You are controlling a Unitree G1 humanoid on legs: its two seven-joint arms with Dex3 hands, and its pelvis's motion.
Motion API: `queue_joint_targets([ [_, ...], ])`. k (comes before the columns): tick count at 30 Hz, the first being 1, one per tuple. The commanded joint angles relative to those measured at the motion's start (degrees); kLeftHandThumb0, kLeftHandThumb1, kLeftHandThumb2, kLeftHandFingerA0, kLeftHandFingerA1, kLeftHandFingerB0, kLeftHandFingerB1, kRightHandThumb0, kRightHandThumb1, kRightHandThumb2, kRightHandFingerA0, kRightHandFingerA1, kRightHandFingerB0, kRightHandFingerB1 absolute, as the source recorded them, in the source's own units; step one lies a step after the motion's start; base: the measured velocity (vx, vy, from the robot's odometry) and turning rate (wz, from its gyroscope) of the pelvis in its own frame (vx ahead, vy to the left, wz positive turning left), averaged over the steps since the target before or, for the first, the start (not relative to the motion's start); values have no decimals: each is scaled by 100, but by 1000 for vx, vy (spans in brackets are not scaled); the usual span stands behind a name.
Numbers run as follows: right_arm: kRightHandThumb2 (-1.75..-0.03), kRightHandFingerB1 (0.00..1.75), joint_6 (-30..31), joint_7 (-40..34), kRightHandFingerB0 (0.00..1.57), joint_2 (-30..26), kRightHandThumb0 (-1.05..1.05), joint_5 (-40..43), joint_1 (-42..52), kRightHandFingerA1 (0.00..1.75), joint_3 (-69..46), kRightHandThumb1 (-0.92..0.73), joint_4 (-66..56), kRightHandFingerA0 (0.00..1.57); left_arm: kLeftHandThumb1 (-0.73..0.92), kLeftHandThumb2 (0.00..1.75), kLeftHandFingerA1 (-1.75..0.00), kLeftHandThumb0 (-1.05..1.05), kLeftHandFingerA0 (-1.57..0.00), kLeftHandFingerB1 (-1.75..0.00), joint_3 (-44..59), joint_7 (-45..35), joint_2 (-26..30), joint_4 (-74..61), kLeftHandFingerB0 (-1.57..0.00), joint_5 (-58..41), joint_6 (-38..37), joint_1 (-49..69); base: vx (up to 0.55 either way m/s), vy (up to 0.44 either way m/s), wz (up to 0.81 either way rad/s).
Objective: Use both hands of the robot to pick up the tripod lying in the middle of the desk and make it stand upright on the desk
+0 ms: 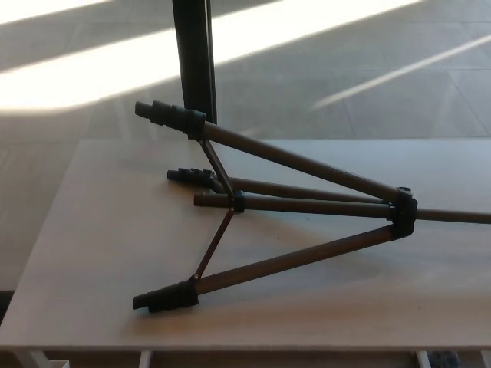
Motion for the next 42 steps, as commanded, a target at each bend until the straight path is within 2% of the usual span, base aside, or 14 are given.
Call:
queue_joint_targets([
  [1,-57,40,-407,785,53,-331,-53,557,237,57,-311,-55,-284,74,56,57,-66,-43,-85,-63,619,-358,297,300,-74,-803,-410,82,0,0,0],
  [2,-82,54,-173,934,50,-293,-61,857,222,66,-533,-41,-330,62,58,57,-64,-46,-82,-62,696,-436,304,308,-74,-866,-427,59,0,0,0],
  [3,-56,41,60,881,59,-237,-55,1025,174,67,-696,-54,-414,67,60,58,-64,-46,-81,-61,807,-464,317,289,-71,-963,-361,24,0,0,0],
  [4,-85,55,132,1021,47,-228,-59,1232,166,70,-872,-44,-417,57,62,58,-65,-48,-81,-61,954,-521,311,243,-70,-1118,-272,12,0,0,0],
  [5,-85,55,150,1050,47,-219,-59,1238,152,70,-899,-44,-422,57,62,58,-65,-48,-81,-61,989,-535,311,243,-70,-1136,-266,17,0,0,0],
  [6,-58,41,277,1050,52,-170,-65,1338,235,65,-1000,-59,-675,57,63,59,-65,-49,-78,-62,1119,-516,307,198,-67,-1256,-202,-38,0,0,0],
  [8,-58,43,559,1046,50,-39,-65,1723,305,68,-1347,-60,-1054,56,64,59,-63,-49,-76,-60,1327,-425,328,95,-64,-1446,-16,-145,0,0,0],
  [13,-60,50,1305,-211,46,592,-55,3126,319,71,-2785,-67,-2845,53,73,62,-76,-45,-57,-62,2485,-263,572,-92,-39,-2537,324,-650,0,0,0],
  [19,-59,52,1229,-1649,48,927,-64,3765,-290,77,-3471,-65,-4973,54,77,63,-67,-48,-56,-64,3335,-435,1122,-433,-47,-3234,446,-1280,0,0,0],
  [27,-62,43,1108,-1679,49,1281,-63,3594,-224,67,-2780,-73,-7549,56,83,65,-62,-48,-59,-58,3065,307,27,-5008,-48,-4017,1277,-1007,0,0,0],
  [28,-98,55,1101,-1590,41,1270,-66,3624,-224,70,-2683,-59,-7688,52,83,65,-60,-48,-59,-57,3006,449,-35,-5362,-50,-4077,1343,-1002,0,0,0],
  [29,-61,41,1156,-1580,51,1257,-65,3675,-260,61,-2552,-70,-7899,58,81,64,-57,-47,-60,-55,2912,650,-76,-5763,-53,-4134,1419,-1029,0,0,0],
  [34,-60,41,1229,-1535,56,1291,-60,3481,-757,55,-1730,-67,-8628,65,84,65,-54,-47,-67,-51,2242,1617,-32,-7381,-56,-4239,1783,-1513,0,0,0],
  [42,-59,46,1426,-1396,54,1871,-58,2915,-1434,59,-390,-63,-8880,65,78,64,-52,-52,-87,-50,1023,1503,-97,-8687,-73,-3635,1589,-2221,0,0,0],
])
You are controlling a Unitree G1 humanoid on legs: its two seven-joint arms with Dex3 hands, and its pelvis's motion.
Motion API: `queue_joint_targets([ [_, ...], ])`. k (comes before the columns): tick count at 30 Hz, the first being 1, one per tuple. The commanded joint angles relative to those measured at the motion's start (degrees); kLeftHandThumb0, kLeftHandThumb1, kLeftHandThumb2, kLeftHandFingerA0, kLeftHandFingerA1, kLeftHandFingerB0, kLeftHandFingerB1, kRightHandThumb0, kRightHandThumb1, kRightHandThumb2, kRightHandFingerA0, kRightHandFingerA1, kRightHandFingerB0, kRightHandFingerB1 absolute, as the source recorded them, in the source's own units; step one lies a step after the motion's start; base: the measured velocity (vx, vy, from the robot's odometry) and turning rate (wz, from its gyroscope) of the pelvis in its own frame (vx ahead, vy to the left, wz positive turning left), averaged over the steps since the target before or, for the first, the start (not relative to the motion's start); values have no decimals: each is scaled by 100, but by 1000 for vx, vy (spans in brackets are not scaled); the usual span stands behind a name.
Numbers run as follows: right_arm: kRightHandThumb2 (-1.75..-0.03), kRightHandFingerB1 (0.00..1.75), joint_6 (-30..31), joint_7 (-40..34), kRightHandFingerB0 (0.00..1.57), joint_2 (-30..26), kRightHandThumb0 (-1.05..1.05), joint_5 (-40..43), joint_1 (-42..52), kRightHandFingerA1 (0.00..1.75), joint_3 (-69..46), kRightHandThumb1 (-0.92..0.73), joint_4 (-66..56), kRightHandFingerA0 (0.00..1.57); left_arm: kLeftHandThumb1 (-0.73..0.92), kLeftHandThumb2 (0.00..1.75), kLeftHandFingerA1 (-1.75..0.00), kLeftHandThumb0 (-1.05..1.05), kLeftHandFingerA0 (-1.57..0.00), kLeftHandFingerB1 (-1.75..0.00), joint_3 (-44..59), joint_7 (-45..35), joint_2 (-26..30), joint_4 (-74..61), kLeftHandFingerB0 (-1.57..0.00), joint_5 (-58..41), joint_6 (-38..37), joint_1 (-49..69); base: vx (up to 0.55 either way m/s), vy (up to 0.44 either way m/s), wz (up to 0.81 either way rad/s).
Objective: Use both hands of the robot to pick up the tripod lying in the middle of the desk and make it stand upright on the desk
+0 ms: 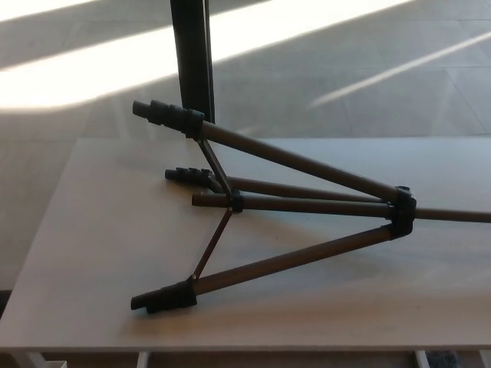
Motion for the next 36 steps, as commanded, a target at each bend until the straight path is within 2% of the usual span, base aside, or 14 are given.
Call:
queue_joint_targets([
  [1,-59,45,861,-1223,57,927,-58,876,-986,59,1697,-64,-2978,67,74,62,-54,-57,-86,-51,-1407,1691,-260,-4966,-77,-1515,1472,-947,0,0,0],
  [8,-60,47,1220,-1097,55,1656,-55,628,-1034,63,2802,-67,-2870,66,76,62,-63,-56,-68,-54,-2488,1631,-605,-5526,-56,-784,1613,-1485,0,0,0],
  [9,-60,49,1268,-1091,52,1719,-55,644,-1033,65,2882,-62,-2857,66,78,63,-65,-55,-69,-55,-2586,1557,-645,-5555,-55,-722,1602,-1490,0,0,0],
  [12,-61,49,1474,-1151,51,1941,-55,684,-1043,66,3127,-62,-2801,67,80,64,-64,-54,-69,-55,-2938,1476,-840,-5676,-53,-512,1660,-1500,0,0,0],
  [14,-61,49,1754,-1212,50,2055,-55,563,-1050,67,3366,-64,-2725,63,83,64,-65,-52,-73,-55,-3334,1504,-1030,-5815,-54,-246,1776,-1488,0,0,0],
  [15,-97,60,1743,-1158,41,2076,-47,540,-1047,76,3408,-53,-2663,64,83,65,-66,-51,-73,-55,-3416,1510,-1092,-5856,-52,-266,1811,-1482,0,0,0],
  [17,-98,60,1879,-1028,42,2074,-46,584,-1026,74,3514,-54,-2498,60,84,65,-68,-52,-71,-55,-3708,1420,-1151,-5896,-54,-36,1826,-1497,0,0,0],
  [18,-61,51,1986,-1040,52,2081,-53,603,-1057,67,3539,-66,-2447,60,85,65,-69,-50,-72,-55,-3822,1408,-1165,-5904,-54,79,1844,-1537,0,0,0],
  [22,-60,52,2277,-1143,53,2147,-54,675,-1178,67,3566,-64,-2295,61,84,64,-67,-47,-74,-54,-4083,1451,-1144,-5947,-54,124,2041,-1742,0,0,0],
  [23,-61,52,2331,-1076,51,2101,-55,617,-1200,68,3617,-65,-2211,60,84,65,-66,-48,-68,-52,-4238,1304,-1009,-5894,-51,290,2052,-1851,0,0,0],
  [26,-60,53,2554,-1125,55,2083,-55,501,-1303,68,3704,-67,-2006,61,79,64,-64,-52,-71,-52,-4599,1238,-810,-5742,-54,555,2194,-2289,0,0,0],
  [27,-60,53,2584,-1147,54,2105,-55,495,-1316,69,3710,-66,-1962,61,83,64,-67,-50,-68,-54,-4688,1217,-749,-5719,-51,616,2247,-2431,0,0,0],
  [31,-61,54,2592,-1114,54,2032,-54,382,-1334,68,3691,-68,-1757,61,81,65,-63,-45,-74,-52,-5138,1050,-513,-5483,-53,873,2381,-3136,0,0,0],
  [36,-61,54,2682,-1210,58,2020,-55,317,-1325,67,3640,-69,-1626,63,79,64,-62,-51,-74,-50,-5690,738,-145,-5053,-58,1234,2312,-3846,0,0,0],
])
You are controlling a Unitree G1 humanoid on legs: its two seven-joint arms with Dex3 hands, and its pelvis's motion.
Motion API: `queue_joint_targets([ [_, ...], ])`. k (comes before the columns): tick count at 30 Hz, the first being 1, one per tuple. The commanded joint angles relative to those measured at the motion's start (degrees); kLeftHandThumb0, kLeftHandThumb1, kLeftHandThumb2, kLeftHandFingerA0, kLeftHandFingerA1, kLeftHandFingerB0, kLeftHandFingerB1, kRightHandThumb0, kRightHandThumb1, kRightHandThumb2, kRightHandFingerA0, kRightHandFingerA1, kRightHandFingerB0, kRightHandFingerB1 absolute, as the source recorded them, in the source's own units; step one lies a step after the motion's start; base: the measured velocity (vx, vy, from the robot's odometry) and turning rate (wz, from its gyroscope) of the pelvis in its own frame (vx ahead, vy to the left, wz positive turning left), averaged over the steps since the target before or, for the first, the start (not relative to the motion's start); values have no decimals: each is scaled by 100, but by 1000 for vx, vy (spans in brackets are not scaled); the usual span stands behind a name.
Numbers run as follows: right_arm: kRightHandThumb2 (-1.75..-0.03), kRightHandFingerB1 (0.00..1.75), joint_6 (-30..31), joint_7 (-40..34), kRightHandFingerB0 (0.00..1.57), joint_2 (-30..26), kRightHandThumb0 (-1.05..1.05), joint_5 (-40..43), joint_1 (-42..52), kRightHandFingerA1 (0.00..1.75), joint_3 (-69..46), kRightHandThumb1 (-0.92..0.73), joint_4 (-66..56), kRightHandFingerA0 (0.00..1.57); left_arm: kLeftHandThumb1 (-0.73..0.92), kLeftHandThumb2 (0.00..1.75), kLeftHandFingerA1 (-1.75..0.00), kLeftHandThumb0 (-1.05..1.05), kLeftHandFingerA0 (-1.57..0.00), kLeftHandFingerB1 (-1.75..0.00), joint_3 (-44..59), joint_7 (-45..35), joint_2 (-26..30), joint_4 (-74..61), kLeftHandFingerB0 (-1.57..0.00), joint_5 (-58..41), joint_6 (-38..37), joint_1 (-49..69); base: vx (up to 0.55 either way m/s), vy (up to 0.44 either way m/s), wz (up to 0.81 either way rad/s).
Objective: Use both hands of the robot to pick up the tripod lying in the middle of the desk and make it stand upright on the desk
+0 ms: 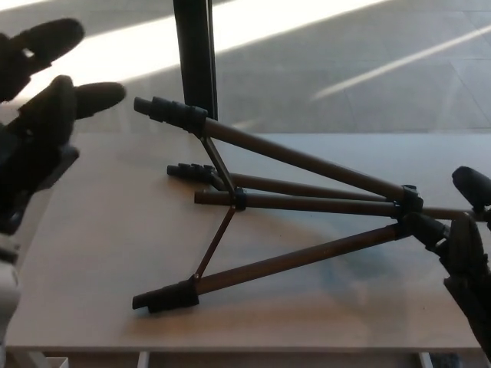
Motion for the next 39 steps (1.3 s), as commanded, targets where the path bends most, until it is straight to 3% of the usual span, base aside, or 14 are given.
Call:
queue_joint_targets([
  [1,-60,54,952,-530,59,24,-55,105,-107,66,-5,-68,140,64,79,64,-64,-50,-74,-51,-866,-132,599,203,-58,954,730,-1010,0,0,0],
  [6,-60,52,1047,-619,55,24,-57,27,-101,65,-21,-67,182,62,74,62,-72,-51,-75,-55,-1347,-233,502,630,-56,1030,695,-1761,0,0,0],
  [11,-60,51,1085,-632,52,49,-53,65,-22,63,-101,-68,232,62,70,61,-68,-48,-75,-53,-1873,-467,502,1153,-60,1319,789,-2415,0,0,0],
  [17,-60,51,1201,-755,56,150,-52,119,-17,64,-174,-67,248,64,68,61,-69,-56,-74,-51,-2988,-898,842,2352,-61,2613,-198,-3270,0,0,0],
  [20,-61,52,1186,-695,55,118,-51,73,2,64,-133,-68,243,63,66,60,-70,-60,-72,-50,-3478,-1030,1070,2688,-62,3178,-277,-3638,0,0,0],
  [22,-61,52,1190,-675,55,116,-51,62,7,63,-113,-69,248,63,61,58,-69,-60,-70,-52,-4284,-824,1323,3473,-69,4394,-1076,-4194,0,0,0],
  [27,-60,52,1229,-705,57,162,-52,46,-16,63,-56,-67,264,64,69,61,-69,-68,-56,-51,-5300,-966,1731,4180,-61,5600,-1542,-4984,0,0,0],
  [29,-60,51,1238,-713,57,179,-52,69,-30,62,-56,-67,238,65,69,61,-69,-70,-57,-51,-5642,-801,1782,4555,-61,5989,-1816,-5218,0,0,0],
  [30,-60,51,1218,-662,57,158,-52,68,12,62,-31,-67,204,64,69,61,-68,-74,-61,-54,-6144,-482,1902,4757,-65,6721,-1859,-5388,0,0,0],
  [33,-60,51,1284,-681,56,152,-52,97,37,61,-36,-67,115,64,72,61,-74,-76,-53,-64,-6607,-518,1984,4927,-59,7160,-1871,-5557,0,0,0],
  [34,-60,51,1308,-675,59,155,-52,124,60,63,-30,-66,81,67,70,62,-60,-80,-41,-43,-6939,-363,2022,5088,-51,7570,-1840,-5669,0,0,0],
  [38,-60,51,1322,-664,60,127,-53,111,104,63,-1,-66,12,70,64,60,-55,-80,-36,-40,-7354,110,1958,5568,-46,7837,-1697,-5815,0,0,0],
  [39,-60,52,1325,-665,62,122,-52,121,112,63,-13,-65,-9,72,63,60,-53,-83,-24,-38,-7451,47,1884,5715,-32,7834,-1586,-5914,0,0,0],
])
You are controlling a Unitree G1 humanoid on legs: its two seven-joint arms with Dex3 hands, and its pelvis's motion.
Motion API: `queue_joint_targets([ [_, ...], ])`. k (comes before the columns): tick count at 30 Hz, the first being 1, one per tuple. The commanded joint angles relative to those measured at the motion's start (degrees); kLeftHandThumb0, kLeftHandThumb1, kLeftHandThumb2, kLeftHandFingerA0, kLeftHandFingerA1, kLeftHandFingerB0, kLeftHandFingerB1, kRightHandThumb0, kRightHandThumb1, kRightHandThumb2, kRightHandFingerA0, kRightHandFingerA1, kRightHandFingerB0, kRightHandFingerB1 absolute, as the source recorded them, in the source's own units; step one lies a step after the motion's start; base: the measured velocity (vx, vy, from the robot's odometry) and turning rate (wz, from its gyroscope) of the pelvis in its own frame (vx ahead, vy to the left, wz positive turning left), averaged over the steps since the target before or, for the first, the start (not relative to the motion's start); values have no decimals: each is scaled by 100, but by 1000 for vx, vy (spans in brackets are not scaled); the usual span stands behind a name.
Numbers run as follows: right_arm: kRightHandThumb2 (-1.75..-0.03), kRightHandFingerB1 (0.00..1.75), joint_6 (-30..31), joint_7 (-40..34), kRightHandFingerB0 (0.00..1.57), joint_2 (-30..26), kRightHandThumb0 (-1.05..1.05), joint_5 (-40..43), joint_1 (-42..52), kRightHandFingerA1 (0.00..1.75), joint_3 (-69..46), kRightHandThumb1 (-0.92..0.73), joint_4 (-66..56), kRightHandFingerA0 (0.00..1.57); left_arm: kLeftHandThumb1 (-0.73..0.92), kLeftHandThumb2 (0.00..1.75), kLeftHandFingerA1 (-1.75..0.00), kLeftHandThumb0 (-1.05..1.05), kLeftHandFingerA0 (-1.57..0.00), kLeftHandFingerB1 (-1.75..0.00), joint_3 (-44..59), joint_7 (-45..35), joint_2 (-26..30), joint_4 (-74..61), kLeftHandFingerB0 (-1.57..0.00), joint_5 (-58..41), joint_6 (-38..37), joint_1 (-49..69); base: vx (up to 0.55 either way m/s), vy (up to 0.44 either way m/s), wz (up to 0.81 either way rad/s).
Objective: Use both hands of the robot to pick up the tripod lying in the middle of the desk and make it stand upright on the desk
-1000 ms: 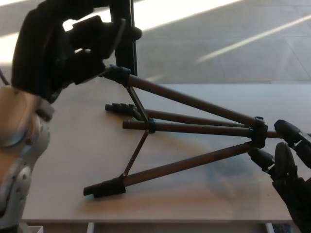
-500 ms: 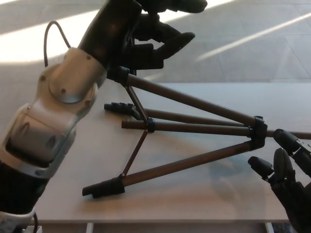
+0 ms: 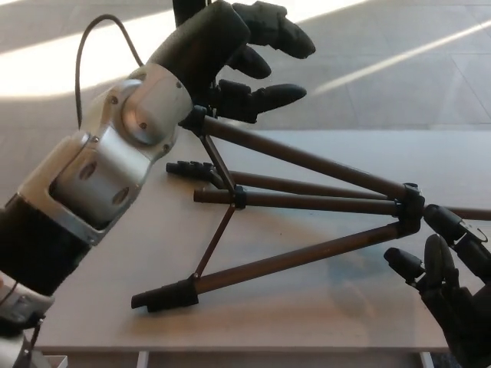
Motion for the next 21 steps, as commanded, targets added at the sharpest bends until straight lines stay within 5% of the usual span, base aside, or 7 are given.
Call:
queue_joint_targets([
  [1,-60,52,327,-157,62,-5,-52,106,160,63,-52,-65,-217,72,63,60,-53,-83,-24,-38,-3167,501,806,2118,-32,5077,-1934,-1916,0,0,0],
  [2,-60,52,327,-158,62,-6,-52,105,158,63,-49,-65,-217,72,63,60,-53,-83,-24,-38,-3183,510,808,2126,-32,5067,-1930,-1925,0,0,0],
  [3,-60,52,305,-115,60,-45,-52,94,188,64,-53,-66,-206,69,66,60,-44,-89,-4,-33,-3320,342,570,2382,-11,5001,-1661,-2057,0,0,0],
  [4,-60,52,289,-76,60,-74,-53,92,189,64,-54,-66,-183,70,47,97,-25,-82,0,-27,-3481,155,286,2665,0,4948,-1338,-2175,0,0,0],
  [9,-60,52,304,-63,61,-69,-54,110,184,63,-16,-65,-185,72,59,100,-7,-98,0,-8,-3738,-80,-239,2993,-14,4545,-898,-2182,0,0,0],
  [14,-60,52,336,-95,59,-59,-51,137,108,63,-50,-67,-149,72,49,97,-19,-83,0,-29,-3879,28,-640,3172,-1,4227,-718,-2103,0,0,0],
  [21,-60,52,368,-113,61,-77,-53,109,92,62,-57,-66,-139,70,58,101,-14,-94,-2,-22,-3979,75,-883,3293,-10,3941,-678,-2040,0,0,0],
])
